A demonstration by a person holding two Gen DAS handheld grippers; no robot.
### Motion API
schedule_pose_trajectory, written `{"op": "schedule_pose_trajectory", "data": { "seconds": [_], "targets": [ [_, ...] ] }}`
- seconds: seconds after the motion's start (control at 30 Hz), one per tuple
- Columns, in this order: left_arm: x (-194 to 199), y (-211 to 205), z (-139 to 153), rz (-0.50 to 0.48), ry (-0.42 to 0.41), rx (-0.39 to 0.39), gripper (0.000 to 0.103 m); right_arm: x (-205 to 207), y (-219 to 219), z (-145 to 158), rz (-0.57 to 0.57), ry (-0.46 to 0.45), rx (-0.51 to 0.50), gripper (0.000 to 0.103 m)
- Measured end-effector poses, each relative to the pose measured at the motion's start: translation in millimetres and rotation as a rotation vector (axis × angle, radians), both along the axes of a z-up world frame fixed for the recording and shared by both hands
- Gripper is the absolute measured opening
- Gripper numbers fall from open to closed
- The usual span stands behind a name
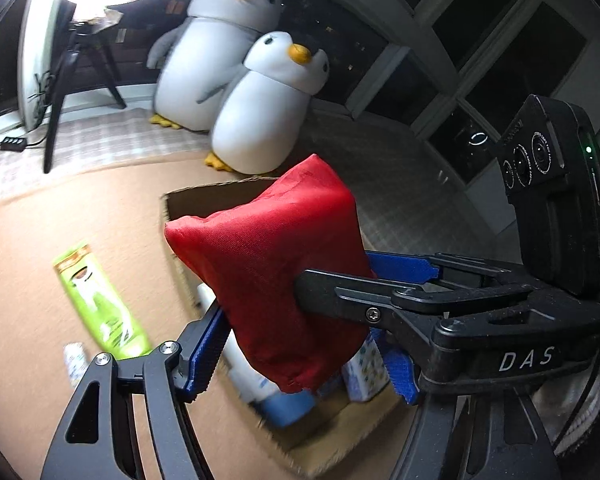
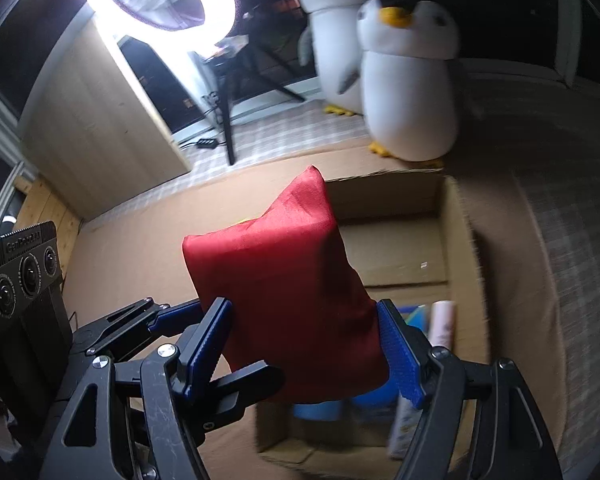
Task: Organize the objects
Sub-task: 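Carry the red pouch into the box with both grippers and release it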
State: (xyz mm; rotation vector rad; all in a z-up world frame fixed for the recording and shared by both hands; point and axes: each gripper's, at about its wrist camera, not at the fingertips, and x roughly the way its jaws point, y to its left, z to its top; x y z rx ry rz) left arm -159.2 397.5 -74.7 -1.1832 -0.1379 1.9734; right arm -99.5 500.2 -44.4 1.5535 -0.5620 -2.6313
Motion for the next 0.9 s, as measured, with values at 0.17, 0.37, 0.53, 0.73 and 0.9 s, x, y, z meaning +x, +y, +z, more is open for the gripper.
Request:
{"op": "schedule_pose_trajectory", "data": {
  "seconds": [0.17,0.37,0.53,0.73,0.9],
  "targets": [
    [-8.5,16.9,-9.3,-0.008,-0.01,-0.014,0.073,-4.5,19.2,-9.3,-0.031,-0.013,-0.007,0.07],
    [-24.2,31.6,-22.9,0.01,-0.025,-0.057,0.076,-16.0,27.5,-18.1,-0.037,-0.038,0.014,0.07],
    [-25.2,26.8,-23.5,0.008,-0.023,-0.059,0.077,-18.2,26.6,-19.4,-0.046,-0.037,0.039,0.071],
    [-19.0,6.6,-17.2,0.011,0.01,-0.069,0.077,-17.7,21.4,-17.7,-0.056,-0.033,0.048,0.071],
    [-15.3,-28.8,-15.1,0.041,0.015,-0.076,0.077,-11.2,10.2,-9.4,-0.06,-0.008,0.058,0.071]
  ]
}}
